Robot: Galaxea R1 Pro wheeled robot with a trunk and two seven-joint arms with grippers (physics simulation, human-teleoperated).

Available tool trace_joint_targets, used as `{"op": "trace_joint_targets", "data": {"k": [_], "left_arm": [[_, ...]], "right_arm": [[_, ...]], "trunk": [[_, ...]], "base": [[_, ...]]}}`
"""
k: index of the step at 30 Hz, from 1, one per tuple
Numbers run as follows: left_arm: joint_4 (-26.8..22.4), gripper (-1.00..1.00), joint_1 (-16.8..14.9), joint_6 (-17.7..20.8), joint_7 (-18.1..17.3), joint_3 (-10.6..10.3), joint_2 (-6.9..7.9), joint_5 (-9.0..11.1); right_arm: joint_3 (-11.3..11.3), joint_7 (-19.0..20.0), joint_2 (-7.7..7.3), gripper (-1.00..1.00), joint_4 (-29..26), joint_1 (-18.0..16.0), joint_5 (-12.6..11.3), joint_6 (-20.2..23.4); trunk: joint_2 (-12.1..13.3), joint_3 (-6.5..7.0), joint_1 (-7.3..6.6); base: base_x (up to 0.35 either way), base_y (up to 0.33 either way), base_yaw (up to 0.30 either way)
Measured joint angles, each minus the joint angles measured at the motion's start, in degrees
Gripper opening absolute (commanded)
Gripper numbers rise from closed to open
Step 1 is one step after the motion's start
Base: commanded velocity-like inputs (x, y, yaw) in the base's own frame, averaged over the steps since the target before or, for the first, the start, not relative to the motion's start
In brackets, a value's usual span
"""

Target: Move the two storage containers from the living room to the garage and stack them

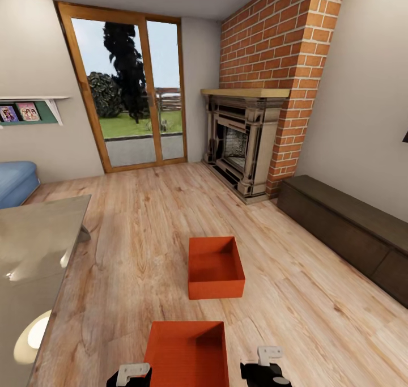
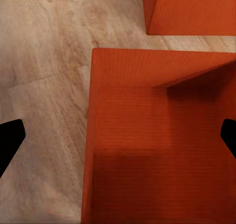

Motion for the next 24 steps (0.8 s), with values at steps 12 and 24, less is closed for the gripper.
{"op": "trace_joint_targets", "data": {"k": [12, 24], "left_arm": [[0.08, 1.00, 0.00, 0.13, 0.71, -0.07, -0.07, -0.08], [0.02, 1.00, 0.00, 0.08, 0.74, -0.06, -0.07, -0.08]], "right_arm": [[0.02, -0.25, 0.04, 1.00, 0.48, 0.00, 0.02, 0.00], [0.02, -0.26, 0.01, 1.00, 0.50, 0.00, -0.02, 0.00]], "trunk": [[0.00, 0.00, 0.00], [-1.99, -0.89, 1.09]], "base": [[0.000, 0.000, 0.000], [0.000, 0.000, 0.000]]}}
